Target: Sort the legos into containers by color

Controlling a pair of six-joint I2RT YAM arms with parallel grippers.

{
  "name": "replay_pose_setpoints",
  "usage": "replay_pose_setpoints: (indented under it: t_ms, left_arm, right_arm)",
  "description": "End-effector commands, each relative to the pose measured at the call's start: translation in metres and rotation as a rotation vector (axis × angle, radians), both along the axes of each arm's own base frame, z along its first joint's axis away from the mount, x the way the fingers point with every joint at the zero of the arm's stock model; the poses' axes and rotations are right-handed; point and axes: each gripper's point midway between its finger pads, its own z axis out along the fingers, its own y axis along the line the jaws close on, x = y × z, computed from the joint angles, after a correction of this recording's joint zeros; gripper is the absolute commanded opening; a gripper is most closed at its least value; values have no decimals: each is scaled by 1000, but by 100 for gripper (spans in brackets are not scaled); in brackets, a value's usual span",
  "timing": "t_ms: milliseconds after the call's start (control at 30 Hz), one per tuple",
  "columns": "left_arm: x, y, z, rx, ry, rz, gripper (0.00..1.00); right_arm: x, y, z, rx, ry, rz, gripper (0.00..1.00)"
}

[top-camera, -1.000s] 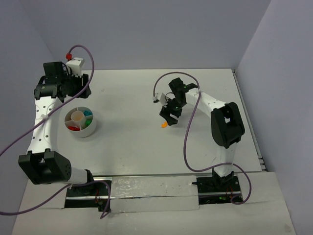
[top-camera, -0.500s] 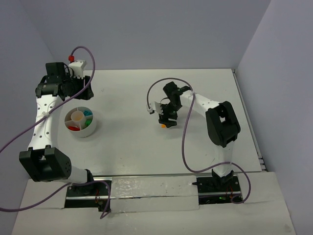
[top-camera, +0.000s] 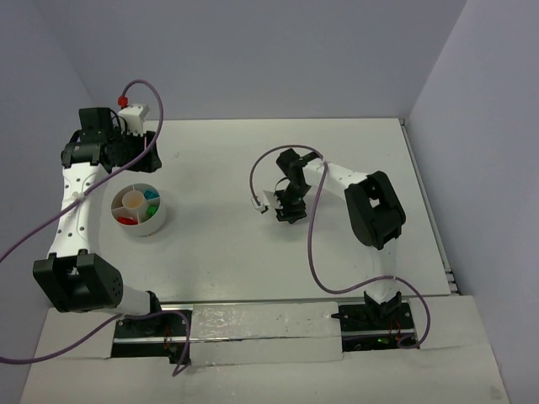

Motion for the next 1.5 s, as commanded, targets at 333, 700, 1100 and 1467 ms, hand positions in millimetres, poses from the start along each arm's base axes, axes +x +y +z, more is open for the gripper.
replay_pose_setpoints:
  t_ms: [333, 700, 1100, 1467]
  left_arm:
    - [3, -2, 16, -10, -42, -3, 64]
    - [6, -1, 17, -12, -47, 3, 64]
    - [5, -1, 16, -7, -44, 1, 64]
    - [11, -1, 15, -12, -40, -6, 64]
  right_arm:
    - [2, -1, -5, -35, 25, 42, 64]
    - [6, 1, -2, -24, 23, 20, 42]
    - [15, -6, 7, 3, 43, -223, 79]
    - [17, -34, 3, -29, 70, -355, 72]
